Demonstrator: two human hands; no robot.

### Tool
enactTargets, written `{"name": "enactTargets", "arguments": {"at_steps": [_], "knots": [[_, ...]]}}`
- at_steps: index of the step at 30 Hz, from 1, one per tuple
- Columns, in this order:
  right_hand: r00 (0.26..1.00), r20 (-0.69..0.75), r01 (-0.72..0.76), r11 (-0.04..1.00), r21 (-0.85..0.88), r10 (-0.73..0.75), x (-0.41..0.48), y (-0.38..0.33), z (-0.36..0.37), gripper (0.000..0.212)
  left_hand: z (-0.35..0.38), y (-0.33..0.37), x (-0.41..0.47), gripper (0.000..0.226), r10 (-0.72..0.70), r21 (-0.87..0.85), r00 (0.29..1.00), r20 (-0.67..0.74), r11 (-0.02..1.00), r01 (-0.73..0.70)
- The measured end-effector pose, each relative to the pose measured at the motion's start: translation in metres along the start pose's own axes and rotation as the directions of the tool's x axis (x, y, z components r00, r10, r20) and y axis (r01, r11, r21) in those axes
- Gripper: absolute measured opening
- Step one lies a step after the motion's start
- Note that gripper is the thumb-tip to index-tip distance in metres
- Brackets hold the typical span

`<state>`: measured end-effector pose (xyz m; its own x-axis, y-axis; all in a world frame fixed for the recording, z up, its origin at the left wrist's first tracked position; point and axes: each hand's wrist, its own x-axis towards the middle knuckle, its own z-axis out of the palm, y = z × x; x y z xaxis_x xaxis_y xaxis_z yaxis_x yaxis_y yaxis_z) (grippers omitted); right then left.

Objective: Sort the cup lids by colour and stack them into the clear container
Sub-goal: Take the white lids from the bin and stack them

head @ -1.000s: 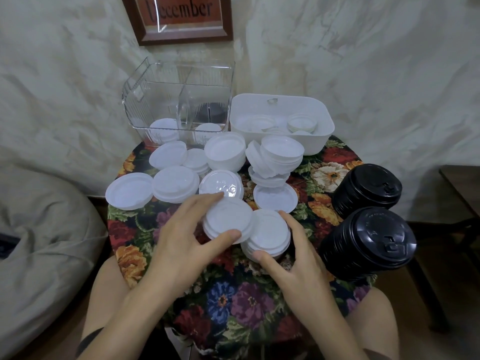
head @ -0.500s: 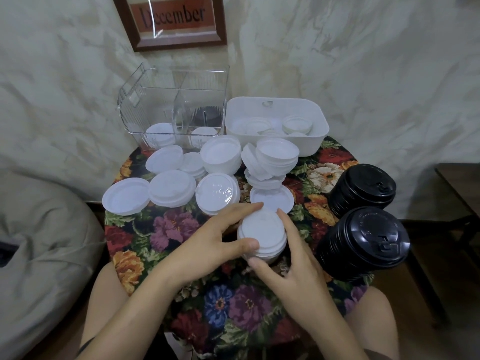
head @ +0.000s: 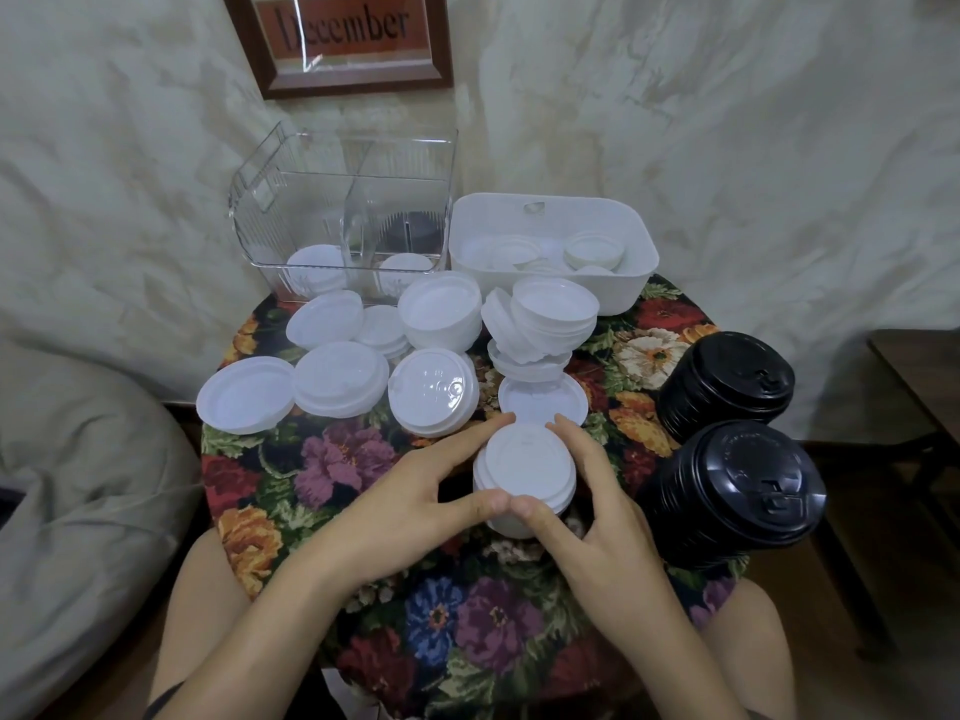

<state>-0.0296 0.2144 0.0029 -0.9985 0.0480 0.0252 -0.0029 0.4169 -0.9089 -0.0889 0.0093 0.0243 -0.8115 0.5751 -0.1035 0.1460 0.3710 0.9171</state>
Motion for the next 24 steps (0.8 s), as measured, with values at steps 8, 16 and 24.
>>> {"name": "enactTargets", "arguments": {"at_steps": [8,16,24], "knots": [[1.000,0.019,-0.016,1.000,-0.007,0.016,0.000,0.000,0.000,0.076,0.005,-0.001,0.000,0.091,-0.012,0.076,0.999,-0.048,0.997,0.015],[0.999,0.047,0.030,0.997,-0.072,-0.027,0.007,-0.004,-0.004,0.077,0.006,0.000,0.001,0.092,0.001,0.109,0.998,-0.069,0.994,0.007],[1.000,0.008,-0.009,0.982,-0.187,0.011,0.005,-0.014,-0.005,0.079,0.007,-0.002,0.002,0.091,0.065,0.235,0.994,-0.088,0.971,-0.043]]}}
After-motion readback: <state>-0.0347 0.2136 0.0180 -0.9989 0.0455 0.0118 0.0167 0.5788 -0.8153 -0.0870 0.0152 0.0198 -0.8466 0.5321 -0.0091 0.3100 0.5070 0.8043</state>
